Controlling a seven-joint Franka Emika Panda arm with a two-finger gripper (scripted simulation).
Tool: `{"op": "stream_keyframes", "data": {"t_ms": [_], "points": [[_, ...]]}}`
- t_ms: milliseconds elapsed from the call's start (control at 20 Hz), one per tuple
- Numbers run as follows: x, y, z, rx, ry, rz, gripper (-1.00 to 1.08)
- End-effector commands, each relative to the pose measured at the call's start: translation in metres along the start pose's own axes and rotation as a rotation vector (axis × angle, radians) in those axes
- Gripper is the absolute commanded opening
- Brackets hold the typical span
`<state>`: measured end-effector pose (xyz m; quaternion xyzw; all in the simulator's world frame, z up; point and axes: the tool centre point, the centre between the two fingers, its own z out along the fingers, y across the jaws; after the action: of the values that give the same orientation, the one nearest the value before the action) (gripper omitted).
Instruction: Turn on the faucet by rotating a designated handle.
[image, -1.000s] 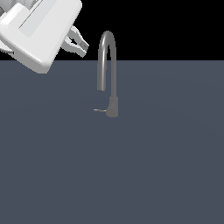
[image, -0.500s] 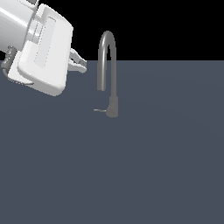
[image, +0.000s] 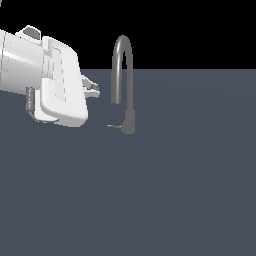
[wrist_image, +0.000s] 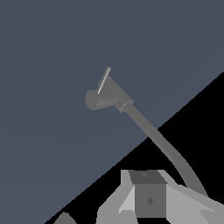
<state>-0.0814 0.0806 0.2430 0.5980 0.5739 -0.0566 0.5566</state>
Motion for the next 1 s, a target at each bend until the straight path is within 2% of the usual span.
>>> {"op": "stream_keyframes", "data": {"t_ms": [0,950], "points": [[0.008,-0.002,0.004,-0.042,-0.002,-0.039,-1.00],[0.064,-0.025,0.045,-0.351,-0.031,-0.332,-1.00]]}}
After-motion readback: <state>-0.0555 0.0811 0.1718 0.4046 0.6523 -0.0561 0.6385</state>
